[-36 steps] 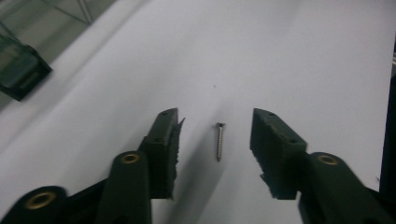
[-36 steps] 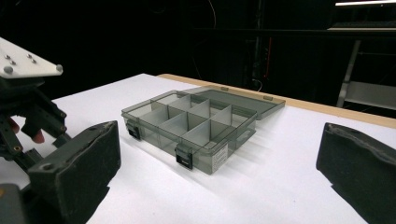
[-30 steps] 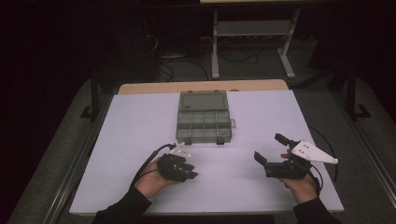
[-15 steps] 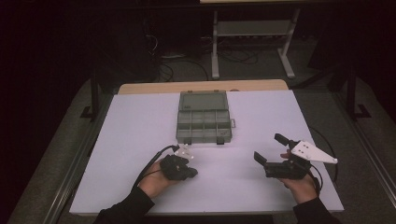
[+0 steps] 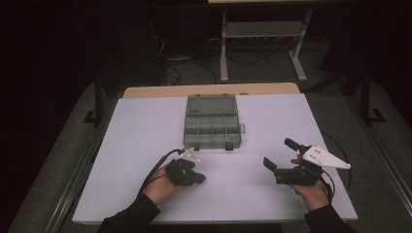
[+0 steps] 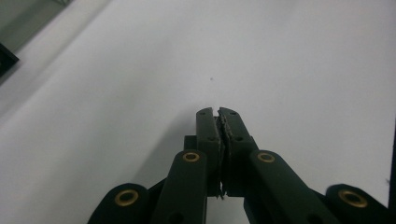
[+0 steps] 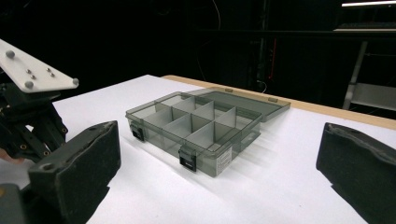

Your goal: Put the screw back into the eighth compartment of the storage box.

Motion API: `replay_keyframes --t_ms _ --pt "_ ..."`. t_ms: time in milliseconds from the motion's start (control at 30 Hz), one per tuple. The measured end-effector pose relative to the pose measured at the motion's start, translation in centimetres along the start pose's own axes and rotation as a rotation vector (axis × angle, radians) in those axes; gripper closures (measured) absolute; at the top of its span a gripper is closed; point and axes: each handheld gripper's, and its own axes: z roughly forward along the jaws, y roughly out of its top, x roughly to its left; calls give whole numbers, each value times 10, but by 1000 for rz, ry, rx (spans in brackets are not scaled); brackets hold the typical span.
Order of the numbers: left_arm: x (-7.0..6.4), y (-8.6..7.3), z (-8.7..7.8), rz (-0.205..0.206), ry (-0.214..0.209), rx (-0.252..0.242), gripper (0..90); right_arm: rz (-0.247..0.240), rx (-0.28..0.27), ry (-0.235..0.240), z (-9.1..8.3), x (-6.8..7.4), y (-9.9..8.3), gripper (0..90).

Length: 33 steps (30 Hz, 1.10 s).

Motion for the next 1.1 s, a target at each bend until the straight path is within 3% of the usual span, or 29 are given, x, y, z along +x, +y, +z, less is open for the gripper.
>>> replay_keyframes --t_ms 167,233,367,667,1100 --pt "1 8 -4 -27 -16 -44 881 4 0 1 2 -1 0 0" --pt "3 10 -6 -13 -15 -43 881 3 -1 -1 2 -1 1 0" --pt "7 18 -10 -24 -23 -74 881 -10 1 -4 0 -1 1 0" --pt "19 57 -20 -11 -22 -135 880 -7 2 -6 0 0 1 0" --pt "34 98 -25 -3 -1 -159 881 1 5 -9 -1 -1 1 0"
